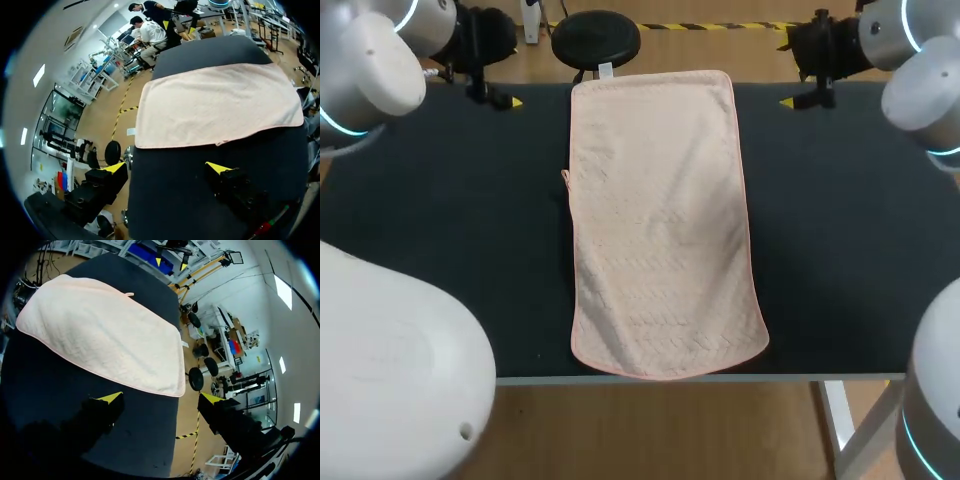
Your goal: Fold the towel
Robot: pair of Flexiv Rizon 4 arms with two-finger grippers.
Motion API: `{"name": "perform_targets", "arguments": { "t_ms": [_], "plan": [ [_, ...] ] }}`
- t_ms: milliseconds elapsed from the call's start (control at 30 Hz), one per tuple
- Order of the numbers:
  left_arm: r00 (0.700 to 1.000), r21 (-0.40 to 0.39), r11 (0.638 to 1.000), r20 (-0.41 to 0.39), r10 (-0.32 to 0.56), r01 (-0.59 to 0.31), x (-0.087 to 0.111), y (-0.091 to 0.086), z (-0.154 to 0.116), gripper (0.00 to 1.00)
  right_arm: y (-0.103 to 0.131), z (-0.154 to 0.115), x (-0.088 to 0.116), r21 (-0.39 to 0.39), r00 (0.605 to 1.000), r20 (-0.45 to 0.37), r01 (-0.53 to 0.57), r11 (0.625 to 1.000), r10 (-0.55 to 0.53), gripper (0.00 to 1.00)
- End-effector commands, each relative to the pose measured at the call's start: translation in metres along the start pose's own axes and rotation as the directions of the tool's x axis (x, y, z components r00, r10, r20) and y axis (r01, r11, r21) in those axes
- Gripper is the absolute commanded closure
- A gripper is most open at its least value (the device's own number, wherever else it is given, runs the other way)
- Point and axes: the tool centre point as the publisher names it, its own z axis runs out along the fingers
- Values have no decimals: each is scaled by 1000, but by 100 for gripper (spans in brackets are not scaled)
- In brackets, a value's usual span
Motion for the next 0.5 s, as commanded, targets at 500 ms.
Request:
{"name": "perform_targets", "arguments": {
  "t_ms": [500],
  "plan": [
    [954, -283, 947, -291, 68, -154, 18, -43, 50, 0, 39, 40, 32, 200, 987, -102, -102, 975, 124, 0]
  ]
}}
